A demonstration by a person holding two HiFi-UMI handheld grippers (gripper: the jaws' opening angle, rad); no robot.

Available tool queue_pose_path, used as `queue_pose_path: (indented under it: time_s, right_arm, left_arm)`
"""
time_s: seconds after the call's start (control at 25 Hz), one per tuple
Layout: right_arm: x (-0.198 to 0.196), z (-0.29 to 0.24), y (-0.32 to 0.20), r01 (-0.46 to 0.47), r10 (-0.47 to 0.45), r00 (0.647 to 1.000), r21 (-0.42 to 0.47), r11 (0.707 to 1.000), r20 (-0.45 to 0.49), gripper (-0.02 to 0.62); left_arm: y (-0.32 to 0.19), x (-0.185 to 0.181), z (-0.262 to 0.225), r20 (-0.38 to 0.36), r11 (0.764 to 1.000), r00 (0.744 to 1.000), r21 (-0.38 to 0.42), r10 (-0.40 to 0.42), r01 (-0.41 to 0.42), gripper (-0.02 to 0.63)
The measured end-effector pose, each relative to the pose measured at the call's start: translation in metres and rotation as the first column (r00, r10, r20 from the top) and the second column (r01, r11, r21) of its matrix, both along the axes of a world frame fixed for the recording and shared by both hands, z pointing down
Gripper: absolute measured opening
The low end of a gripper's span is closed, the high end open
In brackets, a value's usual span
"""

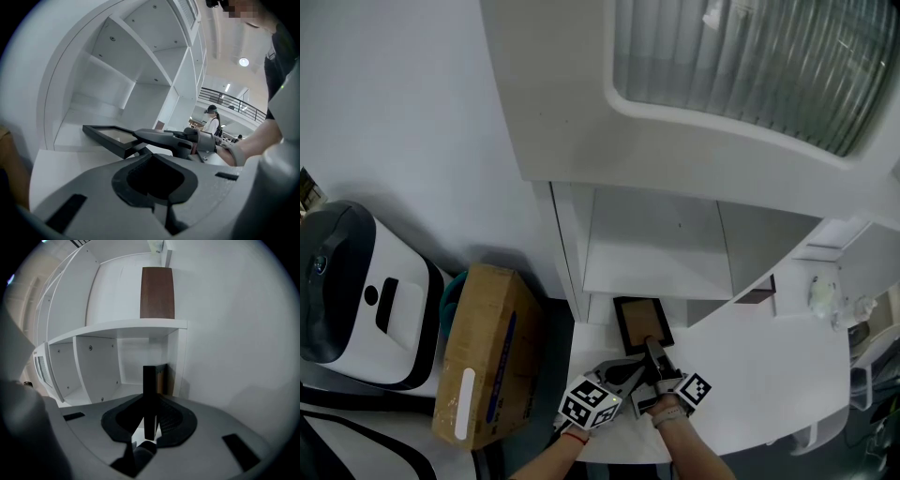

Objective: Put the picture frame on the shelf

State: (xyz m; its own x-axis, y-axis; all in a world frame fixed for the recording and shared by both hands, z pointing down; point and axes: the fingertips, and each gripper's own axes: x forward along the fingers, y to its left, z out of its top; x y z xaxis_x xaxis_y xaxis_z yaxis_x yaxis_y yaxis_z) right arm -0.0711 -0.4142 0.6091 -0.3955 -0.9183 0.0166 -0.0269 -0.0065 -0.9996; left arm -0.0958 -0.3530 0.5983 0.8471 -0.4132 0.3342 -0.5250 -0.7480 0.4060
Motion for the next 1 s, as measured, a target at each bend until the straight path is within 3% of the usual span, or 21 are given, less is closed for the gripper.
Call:
queue_pose_path:
  time_s: [0.2,0.44,0.64,0.76,0.92,1.0]
  right_arm:
    - [0.002,0.002,-0.002,0.012,-0.012,1.000,-0.020,1.000,-0.013,0.069]
    - [0.002,0.012,-0.006,0.076,-0.080,0.996,-0.074,0.994,-0.044,0.069]
    - [-0.005,0.015,-0.007,0.156,-0.164,0.983,-0.099,0.983,-0.080,0.069]
    - [-0.010,0.014,-0.008,0.213,-0.224,0.968,-0.098,0.972,-0.112,0.069]
    - [-0.009,0.013,-0.012,0.229,-0.239,0.965,-0.096,0.969,-0.111,0.079]
    - [-0.009,0.013,-0.013,0.232,-0.241,0.965,-0.096,0.968,-0.100,0.118]
  left_arm:
    - [-0.005,0.009,0.003,0.107,0.999,0.994,0.035,0.034,-0.038,0.006]
    - [-0.008,0.016,0.011,0.163,0.999,0.986,-0.007,0.037,-0.037,0.005]
    - [-0.013,0.016,0.015,0.144,0.999,0.990,-0.051,0.013,-0.006,0.005]
    - [-0.016,0.016,0.018,0.170,0.998,0.985,-0.058,0.016,-0.006,0.006]
    - [-0.021,0.018,0.017,0.154,0.998,0.988,-0.067,0.012,-0.002,0.005]
    - [-0.024,0.016,0.016,0.132,0.997,0.991,-0.078,-0.004,0.014,0.006]
